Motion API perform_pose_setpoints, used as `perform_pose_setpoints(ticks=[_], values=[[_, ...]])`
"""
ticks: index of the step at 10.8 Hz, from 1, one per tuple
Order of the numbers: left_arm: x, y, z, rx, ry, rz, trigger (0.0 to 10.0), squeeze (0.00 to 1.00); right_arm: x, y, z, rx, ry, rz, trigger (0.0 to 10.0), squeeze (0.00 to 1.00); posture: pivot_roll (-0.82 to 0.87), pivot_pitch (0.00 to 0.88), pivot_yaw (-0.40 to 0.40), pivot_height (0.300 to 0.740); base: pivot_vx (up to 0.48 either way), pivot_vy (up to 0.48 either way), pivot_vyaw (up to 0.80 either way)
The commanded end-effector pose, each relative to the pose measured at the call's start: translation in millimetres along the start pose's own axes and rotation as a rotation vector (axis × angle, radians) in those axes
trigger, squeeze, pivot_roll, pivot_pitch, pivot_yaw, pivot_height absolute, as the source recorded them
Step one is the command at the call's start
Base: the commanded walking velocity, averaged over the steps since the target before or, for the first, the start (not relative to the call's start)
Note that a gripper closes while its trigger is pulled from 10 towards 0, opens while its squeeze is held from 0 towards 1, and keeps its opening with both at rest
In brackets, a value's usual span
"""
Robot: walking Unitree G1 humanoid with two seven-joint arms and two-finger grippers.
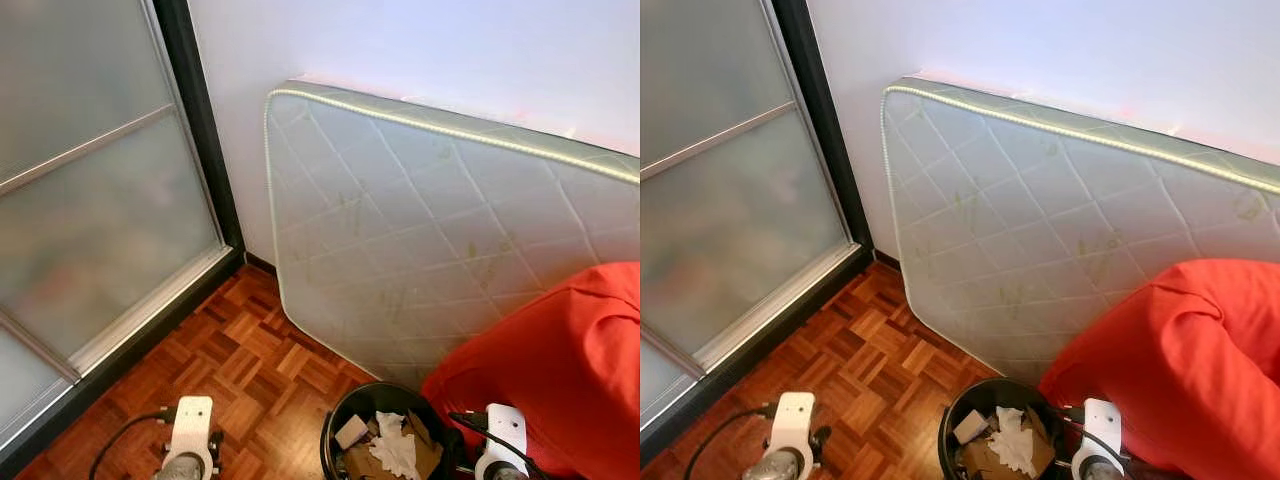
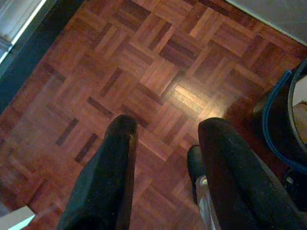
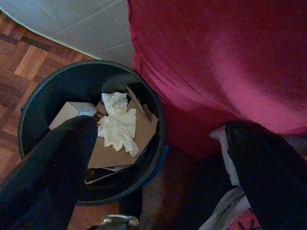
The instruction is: Clean up the room
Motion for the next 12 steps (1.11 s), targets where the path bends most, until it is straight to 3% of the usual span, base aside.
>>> perform_pose_setpoints(ticks=[1,12], values=[[-0.3,-7.9,1.5,-0.027,0.009,0.008,10.0,0.0,-3.6,-0.1,-0.4,-0.002,0.005,-0.015,10.0,0.0,0.12,0.0,-0.009,0.74,0.0,0.0,0.0],[-5.0,-20.0,5.3,-0.042,0.019,0.015,10.0,0.0,-5.2,-9.2,1.3,-0.029,0.008,0.007,10.0,0.0,0.13,0.02,-0.011,0.74,0.0,0.154,0.0]])
Point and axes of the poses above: a point about 5 cm out from each wrist's last joint towards the gripper, its own z axis pointing back from the gripper into the wrist, its own y axis along the axis of the wrist's last joint, x = y × z, the point moved 4 cm from there along -z, pointing out of the wrist towards the gripper, and after that the axes turned 6 degrees about -z, right-handed, at the moved point
